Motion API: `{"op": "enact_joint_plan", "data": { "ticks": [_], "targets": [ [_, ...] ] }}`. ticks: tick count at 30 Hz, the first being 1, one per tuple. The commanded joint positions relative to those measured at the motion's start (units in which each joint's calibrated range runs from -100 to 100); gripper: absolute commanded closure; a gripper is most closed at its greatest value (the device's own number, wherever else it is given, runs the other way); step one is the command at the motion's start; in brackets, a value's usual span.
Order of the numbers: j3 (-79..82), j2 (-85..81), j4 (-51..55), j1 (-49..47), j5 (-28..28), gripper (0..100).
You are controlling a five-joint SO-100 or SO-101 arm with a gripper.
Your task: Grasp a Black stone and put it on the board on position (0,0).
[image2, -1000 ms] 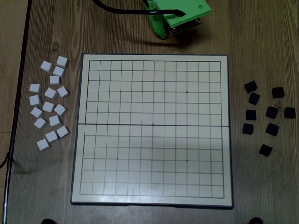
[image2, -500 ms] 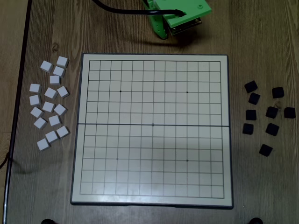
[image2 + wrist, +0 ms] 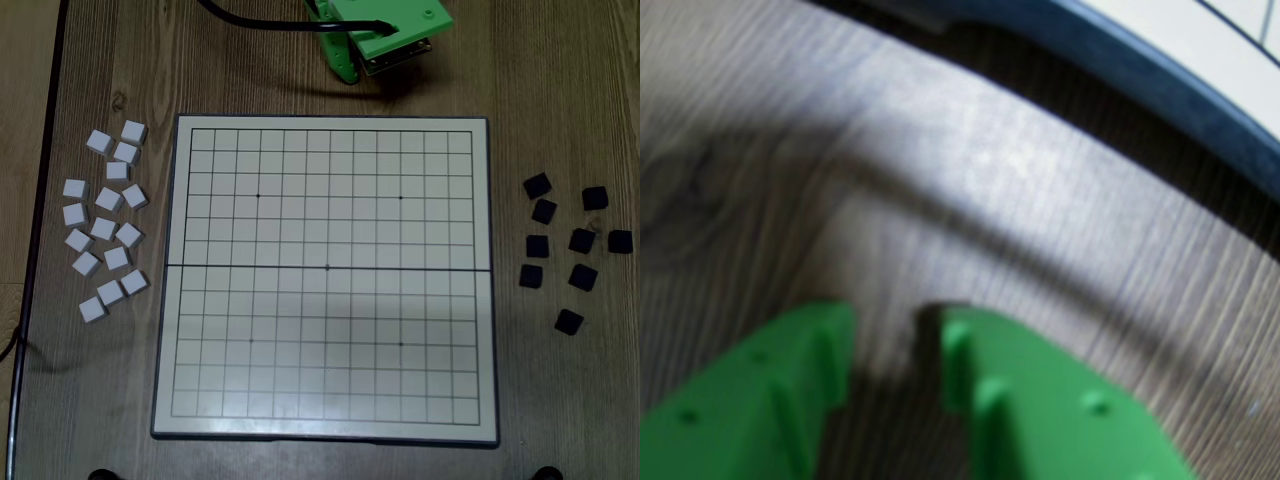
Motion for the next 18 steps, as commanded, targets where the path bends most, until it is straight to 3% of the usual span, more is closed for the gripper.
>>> {"op": "enact_joint_plan", "data": {
  "ticks": [1, 9, 18],
  "targets": [
    [0.6, 0.4, 2.6, -0.2, 0.0, 93],
    [-1.1, 12.4, -2.8, -5.2, -3.4, 94],
    [-26.4, 38.0, -5.8, -8.2, -0.4, 94]
  ]
}}
